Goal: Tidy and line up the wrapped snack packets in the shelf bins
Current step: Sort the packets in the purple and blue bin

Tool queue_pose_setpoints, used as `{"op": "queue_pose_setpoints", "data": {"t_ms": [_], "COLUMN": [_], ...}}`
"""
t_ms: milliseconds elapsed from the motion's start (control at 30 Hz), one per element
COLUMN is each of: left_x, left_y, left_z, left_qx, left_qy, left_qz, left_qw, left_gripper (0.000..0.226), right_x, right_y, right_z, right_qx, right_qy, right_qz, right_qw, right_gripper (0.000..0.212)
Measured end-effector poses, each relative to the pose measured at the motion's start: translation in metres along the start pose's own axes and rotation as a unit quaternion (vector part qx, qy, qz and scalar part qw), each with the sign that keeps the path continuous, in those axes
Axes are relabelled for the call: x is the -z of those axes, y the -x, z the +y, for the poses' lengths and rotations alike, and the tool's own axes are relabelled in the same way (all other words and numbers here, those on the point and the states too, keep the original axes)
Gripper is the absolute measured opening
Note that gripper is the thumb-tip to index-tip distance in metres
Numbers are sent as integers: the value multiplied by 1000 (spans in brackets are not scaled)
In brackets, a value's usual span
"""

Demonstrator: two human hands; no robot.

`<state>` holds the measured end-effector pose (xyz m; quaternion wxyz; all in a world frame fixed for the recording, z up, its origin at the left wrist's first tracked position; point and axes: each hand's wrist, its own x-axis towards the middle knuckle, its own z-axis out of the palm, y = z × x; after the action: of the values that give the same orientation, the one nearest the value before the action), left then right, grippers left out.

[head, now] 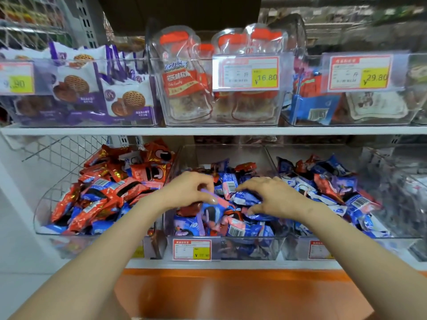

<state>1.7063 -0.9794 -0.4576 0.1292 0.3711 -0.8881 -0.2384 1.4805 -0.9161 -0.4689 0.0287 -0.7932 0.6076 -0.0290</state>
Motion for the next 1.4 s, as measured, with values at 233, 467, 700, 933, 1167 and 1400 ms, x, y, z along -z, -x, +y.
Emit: {"op": "queue_pose_setpoints", "data": {"t_ms": [233, 467, 700, 933, 1167, 1400], "left_x": [4, 8, 2, -14, -32, -60], "left_y": [-6, -20, -37, -31, -22, -38], "left_z": [-14, -16, -21, -11, 25, 34], "left_qx": [114, 162, 187, 113, -98, -148], "left_qy": [-51, -6, 119, -137, -101, -108], "left_qz": [268, 356, 375, 240, 123, 77], "left_qw": [955, 920, 900, 955, 982, 980], "left_gripper": [23, 19, 26, 38, 26, 21], "right_x": [2, 5, 1, 5, 16, 11], "right_y": [0, 6, 10, 8, 10, 9], "right_z": [6, -7, 1, 11, 27, 40], "right_qx": [-12, 43, 10, -15, -46, -84], "right_qy": [61, -24, 101, 61, -162, -144], "right_qz": [89, 54, 36, -4, 161, 151], "right_qw": [994, 997, 994, 998, 972, 974], "right_gripper": [47, 43, 44, 52, 26, 22]}}
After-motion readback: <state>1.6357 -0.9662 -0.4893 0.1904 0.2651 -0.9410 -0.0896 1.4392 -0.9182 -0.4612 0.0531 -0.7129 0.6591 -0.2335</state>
